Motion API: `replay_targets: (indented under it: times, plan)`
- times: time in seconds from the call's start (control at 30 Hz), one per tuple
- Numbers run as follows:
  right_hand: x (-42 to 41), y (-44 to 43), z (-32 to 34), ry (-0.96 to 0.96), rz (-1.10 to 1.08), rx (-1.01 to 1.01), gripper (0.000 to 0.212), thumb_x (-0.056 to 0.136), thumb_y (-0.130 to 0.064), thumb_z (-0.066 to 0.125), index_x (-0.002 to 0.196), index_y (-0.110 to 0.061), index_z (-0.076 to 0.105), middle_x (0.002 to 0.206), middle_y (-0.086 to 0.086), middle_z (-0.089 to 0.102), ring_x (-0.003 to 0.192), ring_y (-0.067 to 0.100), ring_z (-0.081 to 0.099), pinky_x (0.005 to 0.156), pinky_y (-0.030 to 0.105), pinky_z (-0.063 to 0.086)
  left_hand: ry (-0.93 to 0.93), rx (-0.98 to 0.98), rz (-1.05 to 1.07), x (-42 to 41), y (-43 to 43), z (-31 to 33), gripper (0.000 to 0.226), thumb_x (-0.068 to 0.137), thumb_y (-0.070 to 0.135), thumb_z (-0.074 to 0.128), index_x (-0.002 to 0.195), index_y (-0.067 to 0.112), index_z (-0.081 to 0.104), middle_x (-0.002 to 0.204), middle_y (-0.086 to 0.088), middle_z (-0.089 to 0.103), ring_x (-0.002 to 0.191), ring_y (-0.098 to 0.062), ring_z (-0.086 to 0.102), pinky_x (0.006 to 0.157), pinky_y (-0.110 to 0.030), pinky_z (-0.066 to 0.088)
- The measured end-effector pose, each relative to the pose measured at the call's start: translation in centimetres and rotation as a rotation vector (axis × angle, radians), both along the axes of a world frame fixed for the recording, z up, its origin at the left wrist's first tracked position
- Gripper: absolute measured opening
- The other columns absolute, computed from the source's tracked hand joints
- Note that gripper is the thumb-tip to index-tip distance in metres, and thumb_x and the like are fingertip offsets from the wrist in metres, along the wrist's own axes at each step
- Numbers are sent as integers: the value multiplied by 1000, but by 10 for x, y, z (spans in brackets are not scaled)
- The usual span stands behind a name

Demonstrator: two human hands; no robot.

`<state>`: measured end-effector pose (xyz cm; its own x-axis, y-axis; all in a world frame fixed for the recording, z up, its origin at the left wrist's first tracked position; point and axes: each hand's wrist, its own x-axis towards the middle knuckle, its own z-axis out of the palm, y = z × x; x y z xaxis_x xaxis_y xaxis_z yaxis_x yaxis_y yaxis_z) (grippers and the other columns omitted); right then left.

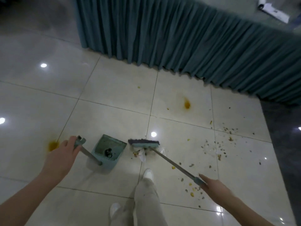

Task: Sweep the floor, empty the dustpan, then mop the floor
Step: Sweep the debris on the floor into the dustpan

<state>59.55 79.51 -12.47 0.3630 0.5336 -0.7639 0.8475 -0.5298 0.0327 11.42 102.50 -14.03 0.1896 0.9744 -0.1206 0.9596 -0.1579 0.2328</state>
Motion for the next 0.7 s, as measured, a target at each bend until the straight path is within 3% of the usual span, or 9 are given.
replay_targets:
  times: [0.13,0.33,0.47,0.53,0.57,0.63,0.7]
  plan:
    - [-6,27,23,61,-196,60,55,94,-61,36,145,-41,36,73,-4,59,52,11,54,45,23,47,40,1,-35,-4,13,-2,35,91,26,59,120,8,47,86,-16,59,52,-35,60,39,-35,43]
    - [2,119,30,105,-190,235,53,95,-61,35,130,-29,57,63,-4,55,48,11,50,39,22,40,63,11,11,11,49,7,33,90,27,59,117,11,48,85,-16,59,54,-37,59,42,-37,45]
    - [19,226,3,125,-188,326,49,97,-57,35,124,-24,61,68,4,59,51,19,55,40,25,43,130,50,-74,21,81,2,30,95,31,51,119,12,50,98,-17,60,62,-38,63,46,-42,52]
    - [27,285,-15,154,-220,367,47,97,-56,36,121,-24,62,71,7,60,52,23,56,40,24,44,169,69,-121,25,99,-4,48,100,50,28,119,13,52,100,-16,61,60,-36,63,43,-37,50]
    - [32,315,-25,166,-218,387,48,97,-57,36,118,-24,63,72,9,61,53,26,58,42,26,47,161,65,-108,29,108,-6,51,99,53,27,118,12,52,97,-17,62,55,-35,61,40,-35,48]
    - [42,372,-47,174,-202,400,48,97,-58,35,111,-22,64,77,11,62,59,30,62,48,32,54,133,64,-31,39,131,-5,39,95,44,49,117,12,48,91,-19,62,48,-34,58,37,-37,48]
    - [50,424,-68,170,-191,410,46,99,-55,34,110,-21,63,82,12,64,67,32,65,54,35,57,132,49,1,42,158,-10,40,87,40,50,118,14,47,91,-17,62,50,-33,58,39,-39,49]
